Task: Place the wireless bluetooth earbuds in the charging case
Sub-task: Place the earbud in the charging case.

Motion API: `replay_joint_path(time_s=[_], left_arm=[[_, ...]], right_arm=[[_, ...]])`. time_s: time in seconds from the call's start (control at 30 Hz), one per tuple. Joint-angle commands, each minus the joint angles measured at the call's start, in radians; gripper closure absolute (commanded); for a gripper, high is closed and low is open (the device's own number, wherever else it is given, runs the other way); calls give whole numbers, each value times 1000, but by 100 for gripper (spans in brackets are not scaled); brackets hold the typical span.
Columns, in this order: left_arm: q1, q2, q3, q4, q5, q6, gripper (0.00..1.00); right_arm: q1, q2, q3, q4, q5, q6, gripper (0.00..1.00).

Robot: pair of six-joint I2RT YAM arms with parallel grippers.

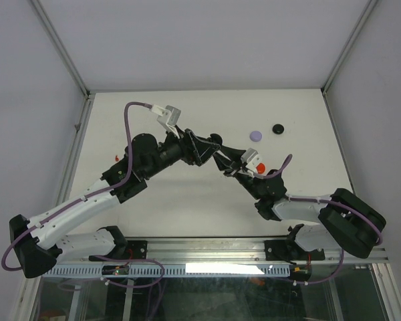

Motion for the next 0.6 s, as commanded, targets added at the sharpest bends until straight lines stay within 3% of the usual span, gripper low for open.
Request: replay_joint_path(time_s=[0.0,0.4,0.57], left_arm=[[7,0,40,-27,76,33,38],[8,21,40,-41,69,38,38],[8,31,52,-28,146,42,38]], right_arm=[[5,-26,48,30,-7,0,100],[5,-24,51,34,-12,3,100],[5,-21,50,32,-13,2,100]])
